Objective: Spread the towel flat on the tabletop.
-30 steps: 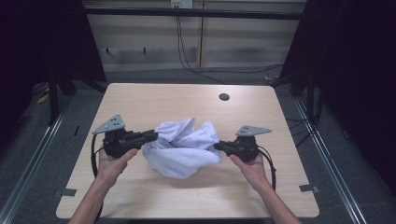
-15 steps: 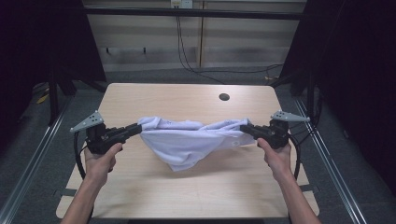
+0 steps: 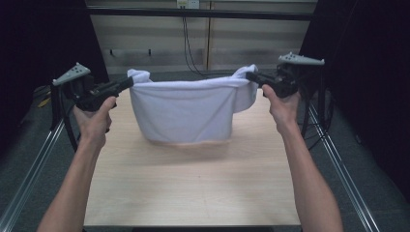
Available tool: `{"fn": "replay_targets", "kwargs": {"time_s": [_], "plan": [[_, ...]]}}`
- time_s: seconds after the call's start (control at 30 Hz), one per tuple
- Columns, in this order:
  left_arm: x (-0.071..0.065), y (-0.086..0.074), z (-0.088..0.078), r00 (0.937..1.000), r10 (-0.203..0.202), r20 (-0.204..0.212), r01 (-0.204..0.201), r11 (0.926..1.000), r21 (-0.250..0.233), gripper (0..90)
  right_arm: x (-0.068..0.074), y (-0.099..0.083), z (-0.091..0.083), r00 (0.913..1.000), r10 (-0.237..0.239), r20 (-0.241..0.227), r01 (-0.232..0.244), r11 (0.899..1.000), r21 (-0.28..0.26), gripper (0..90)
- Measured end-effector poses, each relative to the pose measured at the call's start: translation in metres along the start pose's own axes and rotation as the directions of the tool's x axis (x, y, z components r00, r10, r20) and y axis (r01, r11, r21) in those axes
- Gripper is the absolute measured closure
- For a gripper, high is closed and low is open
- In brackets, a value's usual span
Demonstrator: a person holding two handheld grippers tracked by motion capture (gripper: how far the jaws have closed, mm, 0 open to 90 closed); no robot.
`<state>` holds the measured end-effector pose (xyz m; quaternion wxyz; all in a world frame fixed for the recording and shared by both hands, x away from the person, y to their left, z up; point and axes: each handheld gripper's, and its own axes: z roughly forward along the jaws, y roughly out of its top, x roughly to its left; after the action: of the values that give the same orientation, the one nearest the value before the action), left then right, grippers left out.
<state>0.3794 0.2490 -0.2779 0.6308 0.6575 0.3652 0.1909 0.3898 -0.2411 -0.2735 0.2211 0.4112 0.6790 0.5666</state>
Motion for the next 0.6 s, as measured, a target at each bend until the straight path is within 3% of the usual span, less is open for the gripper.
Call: {"fn": "replay_targets", "kwargs": {"time_s": [0.1, 0.17, 0.2, 0.23, 0.27, 0.3, 0.33, 0.4, 0.43, 0.47, 0.5, 0.53, 0.57, 0.6], "plan": [[-0.010, 0.008, -0.010, 0.9992, 0.033, 0.022, -0.032, 0.9990, -0.032, 84.4, 0.004, 0.021, -0.007, 0.9999, -0.014, -0.004, 0.013, 0.997, -0.071, 86.3], [-0.017, -0.003, -0.020, 0.9969, 0.065, 0.046, -0.064, 0.9979, -0.008, 84.4, 0.008, 0.021, -0.016, 0.9992, -0.021, -0.033, 0.018, 0.996, -0.092, 86.6], [-0.021, -0.014, -0.025, 0.9964, 0.057, 0.063, -0.057, 0.9983, 0.007, 84.4, 0.011, 0.012, -0.021, 0.9988, -0.036, -0.031, 0.034, 0.997, -0.068, 86.7], [-0.021, -0.014, -0.025, 0.9964, 0.057, 0.063, -0.057, 0.9983, 0.007, 84.4, 0.012, 0.000, -0.024, 0.9985, -0.037, -0.040, 0.035, 0.998, -0.045, 86.8], [-0.027, -0.040, -0.031, 0.9936, 0.061, 0.096, -0.067, 0.9952, 0.071, 84.4, 0.013, -0.016, -0.027, 0.9981, -0.039, -0.048, 0.039, 0.999, -0.004, 86.9], [-0.027, -0.040, -0.031, 0.9936, 0.061, 0.096, -0.067, 0.9952, 0.071, 84.4, 0.013, -0.016, -0.027, 0.9981, -0.039, -0.048, 0.039, 0.999, -0.004, 86.9], [-0.032, -0.088, -0.036, 0.9897, 0.017, 0.142, -0.042, 0.9837, 0.175, 84.4, 0.013, -0.056, -0.032, 0.9975, -0.038, -0.060, 0.043, 0.995, 0.091, 86.9], [-0.036, -0.127, -0.040, 0.9865, -0.025, 0.162, -0.016, 0.9684, 0.249, 84.4, 0.012, -0.096, -0.037, 0.9968, 0.000, -0.080, 0.013, 0.987, 0.162, 87.0], [-0.038, -0.147, -0.041, 0.9828, -0.054, 0.176, 0.000, 0.9559, 0.294, 84.4, 0.012, -0.119, -0.039, 0.9949, 0.036, -0.094, -0.016, 0.980, 0.198, 87.1], [-0.041, -0.165, -0.042, 0.9807, -0.059, 0.186, -0.009, 0.9386, 0.345, 84.4, 0.013, -0.141, -0.041, 0.9945, 0.043, -0.095, -0.018, 0.968, 0.249, 87.1], [-0.041, -0.165, -0.042, 0.9807, -0.059, 0.186, -0.009, 0.9386, 0.345, 84.4, 0.013, -0.141, -0.041, 0.9945, 0.043, -0.095, -0.018, 0.968, 0.249, 87.1], [-0.046, -0.192, -0.044, 0.9755, -0.096, 0.198, 0.003, 0.9056, 0.424, 84.3, 0.016, -0.182, -0.045, 0.9931, 0.064, -0.099, -0.027, 0.942, 0.335, 87.2], [-0.046, -0.192, -0.044, 0.9755, -0.096, 0.198, 0.003, 0.9056, 0.424, 84.2, 0.016, -0.182, -0.045, 0.9931, 0.064, -0.099, -0.027, 0.942, 0.335, 87.2], [-0.052, -0.207, -0.048, 0.9679, -0.111, 0.226, -0.007, 0.8845, 0.466, 84.1, 0.019, -0.208, -0.051, 0.9931, 0.072, -0.093, -0.032, 0.926, 0.377, 87.1]]}}
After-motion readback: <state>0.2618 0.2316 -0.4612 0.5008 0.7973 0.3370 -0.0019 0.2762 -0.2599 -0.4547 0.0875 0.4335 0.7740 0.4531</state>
